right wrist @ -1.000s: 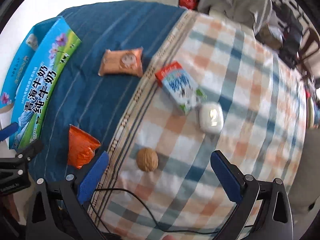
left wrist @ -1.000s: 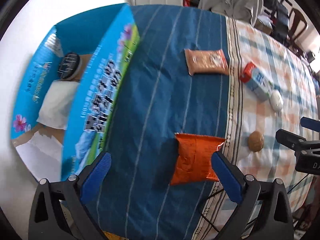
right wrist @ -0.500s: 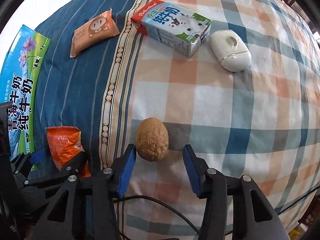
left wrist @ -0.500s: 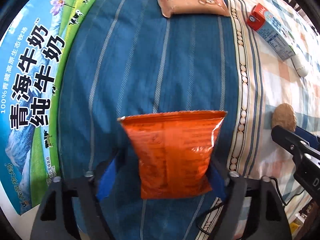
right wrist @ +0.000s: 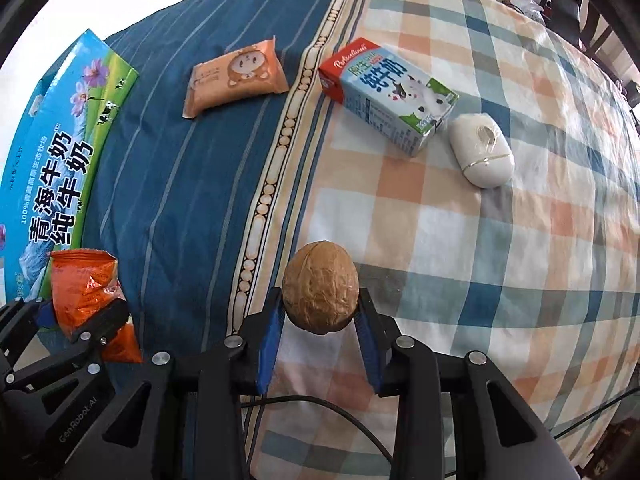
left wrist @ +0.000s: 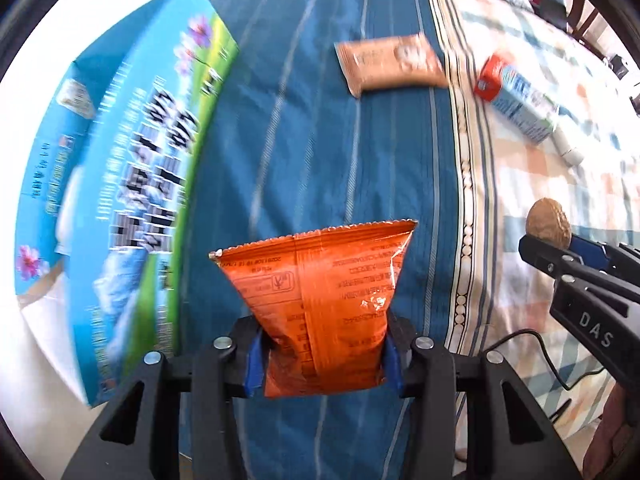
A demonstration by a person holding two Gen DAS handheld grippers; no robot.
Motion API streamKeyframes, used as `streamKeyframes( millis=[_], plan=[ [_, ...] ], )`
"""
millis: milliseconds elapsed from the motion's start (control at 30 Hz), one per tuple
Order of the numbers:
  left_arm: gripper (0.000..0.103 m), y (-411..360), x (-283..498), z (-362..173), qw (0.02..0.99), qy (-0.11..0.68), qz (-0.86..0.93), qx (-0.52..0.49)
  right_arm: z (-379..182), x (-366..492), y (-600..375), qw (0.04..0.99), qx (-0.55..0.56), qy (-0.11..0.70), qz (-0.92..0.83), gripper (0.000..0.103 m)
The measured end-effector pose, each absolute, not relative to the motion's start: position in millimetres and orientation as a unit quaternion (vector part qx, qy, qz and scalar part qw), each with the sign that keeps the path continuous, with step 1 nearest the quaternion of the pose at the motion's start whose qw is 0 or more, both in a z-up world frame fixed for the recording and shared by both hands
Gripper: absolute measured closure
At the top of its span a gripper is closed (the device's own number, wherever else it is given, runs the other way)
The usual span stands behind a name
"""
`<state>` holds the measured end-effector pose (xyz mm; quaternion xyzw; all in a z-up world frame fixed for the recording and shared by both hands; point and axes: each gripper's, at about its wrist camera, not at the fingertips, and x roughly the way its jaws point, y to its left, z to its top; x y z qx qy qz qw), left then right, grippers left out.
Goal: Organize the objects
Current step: 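Grasp the orange snack bag with the left tool while the right tool grasps the walnut, then lower the snack bag and walnut into the blue box and release both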
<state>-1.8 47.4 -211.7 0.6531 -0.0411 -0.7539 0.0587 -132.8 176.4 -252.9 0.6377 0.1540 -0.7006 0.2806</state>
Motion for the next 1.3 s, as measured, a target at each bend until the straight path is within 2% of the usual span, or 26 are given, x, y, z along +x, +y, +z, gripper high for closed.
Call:
streamKeyframes(
  millis=[233, 433, 633, 967, 1300],
  plan=[
    [0.060, 12.5, 6.5, -142.5, 0.076, -0.004, -0.788, 0.611, -202.6, -124.3, 172.7, 0.339, 0.620, 0.161, -0.689, 0.066],
    [0.060, -27.8, -10.5, -95.7, 0.101, 0.026, -0.811, 0.576, -142.6, -151.7, 107.1, 0.408, 0.579, 0.197, -0.678, 0.066],
    [0.060, -66.6, 3.0, -56.1, 0.140, 0.051, -0.823, 0.548, -89.1, -125.1, 65.5, 0.475, 0.535, 0.229, -0.660, 0.066],
    [0.060, -126.8, 46.3, -29.5, 0.211, 0.101, -0.818, 0.526, -45.6, -71.7, 17.9, 0.549, 0.490, 0.256, -0.626, 0.066],
    [0.060, -177.2, 57.7, -33.5, 0.248, 0.137, -0.807, 0.517, -43.8, -53.4, -21.3, 0.568, 0.488, 0.258, -0.611, 0.066]
  ],
)
